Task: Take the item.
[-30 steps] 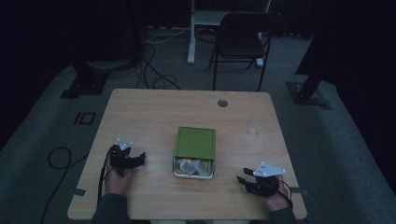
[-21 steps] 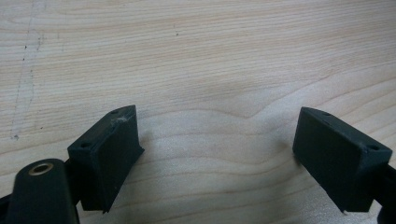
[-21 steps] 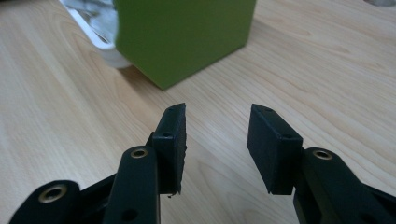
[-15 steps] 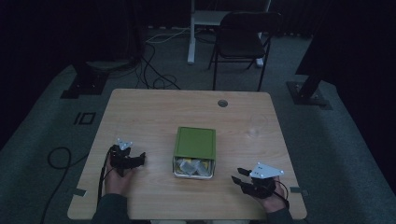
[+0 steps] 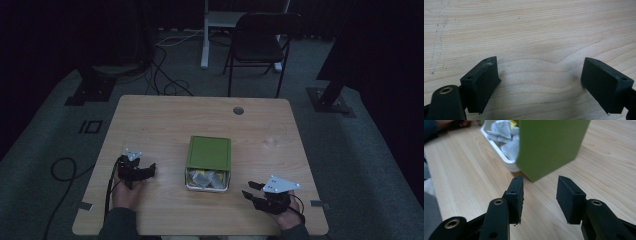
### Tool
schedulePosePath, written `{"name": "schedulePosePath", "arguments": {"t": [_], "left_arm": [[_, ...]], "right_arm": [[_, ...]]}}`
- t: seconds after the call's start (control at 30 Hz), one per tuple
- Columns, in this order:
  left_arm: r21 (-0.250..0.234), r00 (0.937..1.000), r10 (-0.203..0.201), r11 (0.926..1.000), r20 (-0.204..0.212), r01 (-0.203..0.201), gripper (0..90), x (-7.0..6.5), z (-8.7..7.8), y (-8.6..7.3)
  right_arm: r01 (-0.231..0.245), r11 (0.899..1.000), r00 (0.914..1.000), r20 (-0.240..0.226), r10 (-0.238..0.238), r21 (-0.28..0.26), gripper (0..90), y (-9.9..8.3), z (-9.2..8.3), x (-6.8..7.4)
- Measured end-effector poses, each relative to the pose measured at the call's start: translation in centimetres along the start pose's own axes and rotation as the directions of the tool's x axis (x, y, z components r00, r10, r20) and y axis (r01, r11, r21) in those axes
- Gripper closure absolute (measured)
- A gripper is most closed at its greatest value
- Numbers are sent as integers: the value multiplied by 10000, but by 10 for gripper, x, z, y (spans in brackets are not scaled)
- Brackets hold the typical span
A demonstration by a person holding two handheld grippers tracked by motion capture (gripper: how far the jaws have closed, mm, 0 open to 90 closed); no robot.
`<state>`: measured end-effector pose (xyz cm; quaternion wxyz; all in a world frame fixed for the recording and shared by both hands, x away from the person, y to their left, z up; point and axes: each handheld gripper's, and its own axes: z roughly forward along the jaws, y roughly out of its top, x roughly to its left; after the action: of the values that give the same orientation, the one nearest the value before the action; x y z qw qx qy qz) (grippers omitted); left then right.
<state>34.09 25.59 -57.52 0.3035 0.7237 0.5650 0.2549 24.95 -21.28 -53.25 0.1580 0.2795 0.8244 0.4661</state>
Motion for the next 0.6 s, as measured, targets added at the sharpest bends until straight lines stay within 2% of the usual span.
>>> {"name": "schedulePosePath", "arguments": {"t": [0.1, 0.33, 0.57, 0.6], "left_arm": [[0, 10000, -1, 10000, -3, 1, 156, 0, 0, 0], [10, 10000, -8, 10000, -21, 8, 156, 0, 0, 0], [10, 10000, -11, 10000, -22, 11, 156, 0, 0, 0], [11, 10000, -11, 10000, -21, 11, 156, 0, 0, 0]], "right_arm": [[31, 10000, 9999, -105, -32, -43, 573, 2, 1, 3], [276, 9995, 9967, -756, -286, -144, 602, 12, 11, 14], [437, 9988, 9939, -1004, -458, -236, 606, 17, 15, 20], [529, 9981, 9917, -1152, -562, -319, 612, 20, 19, 23]]}}
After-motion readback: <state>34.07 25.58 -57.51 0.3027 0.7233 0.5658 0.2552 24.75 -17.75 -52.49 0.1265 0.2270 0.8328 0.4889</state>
